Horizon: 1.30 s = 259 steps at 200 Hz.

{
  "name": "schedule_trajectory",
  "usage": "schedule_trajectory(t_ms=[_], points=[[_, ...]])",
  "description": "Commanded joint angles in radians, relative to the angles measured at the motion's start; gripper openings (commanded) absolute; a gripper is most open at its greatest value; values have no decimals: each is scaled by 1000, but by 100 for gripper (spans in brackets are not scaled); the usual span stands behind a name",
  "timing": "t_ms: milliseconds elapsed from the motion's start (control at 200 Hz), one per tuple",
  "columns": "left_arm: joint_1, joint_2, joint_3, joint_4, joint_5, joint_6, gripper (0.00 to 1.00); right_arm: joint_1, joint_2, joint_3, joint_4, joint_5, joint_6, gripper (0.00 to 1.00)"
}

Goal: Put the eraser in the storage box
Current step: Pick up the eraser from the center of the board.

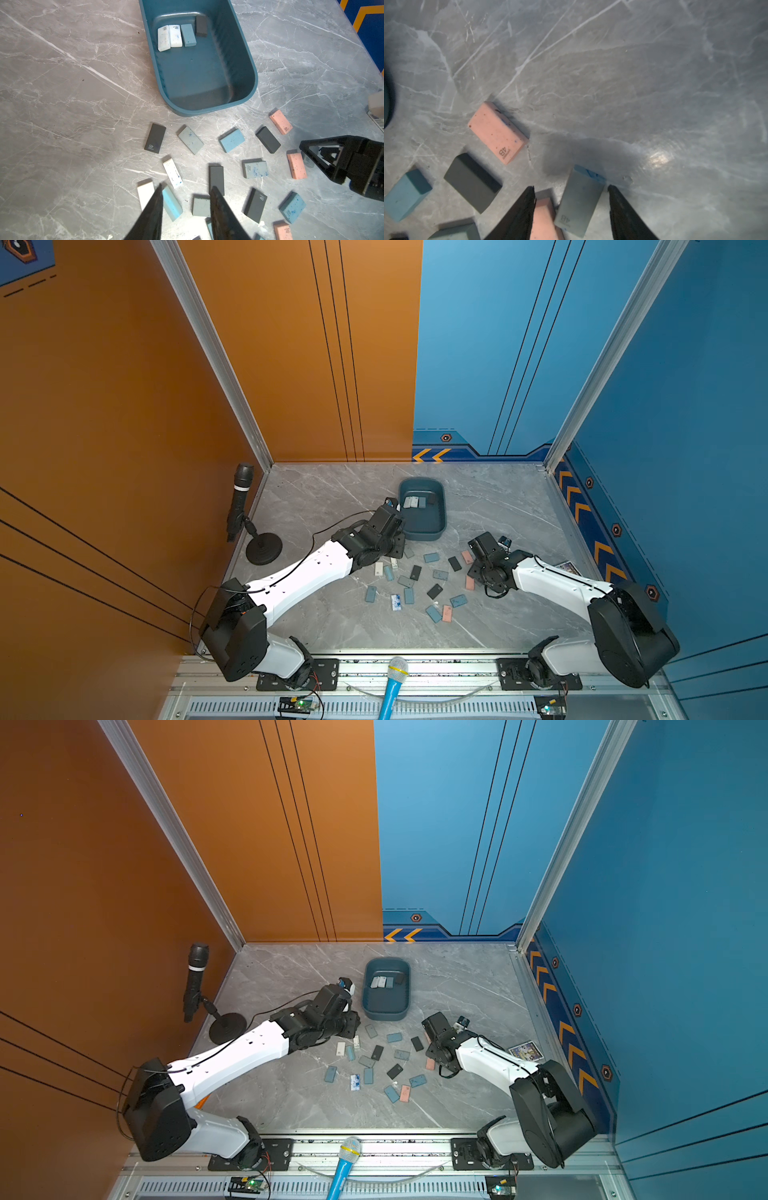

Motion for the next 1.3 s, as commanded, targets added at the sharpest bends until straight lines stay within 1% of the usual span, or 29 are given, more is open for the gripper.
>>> schedule_trajectory(t_ms=[0, 360, 591, 871, 956, 1292], points=[[12, -11, -17, 0, 3, -13, 39, -4, 20, -6, 1, 33, 25, 57], [20, 3, -18, 2, 10, -16, 39, -6, 31, -31, -2, 29, 49, 54], [24, 16, -15, 2, 21, -17, 39, -5, 23, -57, -20, 8, 57, 46], [24, 26, -12, 8, 30, -18, 39, -7, -22, -72, -51, 5, 40, 36], [25, 28, -11, 9, 33, -22, 38, -11, -34, -73, -58, 4, 24, 31], [25, 22, -18, 9, 31, -28, 38, -23, -46, -66, -69, -13, -22, 30]])
